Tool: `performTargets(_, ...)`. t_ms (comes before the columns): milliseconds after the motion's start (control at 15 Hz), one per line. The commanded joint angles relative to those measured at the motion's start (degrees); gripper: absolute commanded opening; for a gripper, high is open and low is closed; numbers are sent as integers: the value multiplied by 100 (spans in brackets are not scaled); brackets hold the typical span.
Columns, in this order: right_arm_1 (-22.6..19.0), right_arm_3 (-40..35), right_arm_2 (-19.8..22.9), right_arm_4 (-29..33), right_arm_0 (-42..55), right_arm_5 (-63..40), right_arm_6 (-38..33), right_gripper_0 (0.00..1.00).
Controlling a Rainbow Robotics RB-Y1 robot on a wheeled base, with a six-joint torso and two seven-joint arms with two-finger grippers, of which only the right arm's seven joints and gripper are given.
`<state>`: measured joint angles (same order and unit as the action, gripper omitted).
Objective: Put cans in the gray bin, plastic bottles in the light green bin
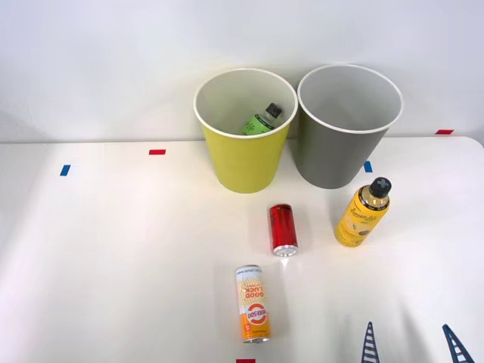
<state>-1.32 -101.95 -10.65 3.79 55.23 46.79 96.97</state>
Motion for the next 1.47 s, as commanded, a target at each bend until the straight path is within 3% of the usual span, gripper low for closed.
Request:
performTargets(67,-44,0,-165,-133,66,-3,-47,100)
performTargets(400,-105,0,-367,-335,137,-3,-91,100)
performTargets(1467,-123,0,-376,-344,145,-3,-91,100)
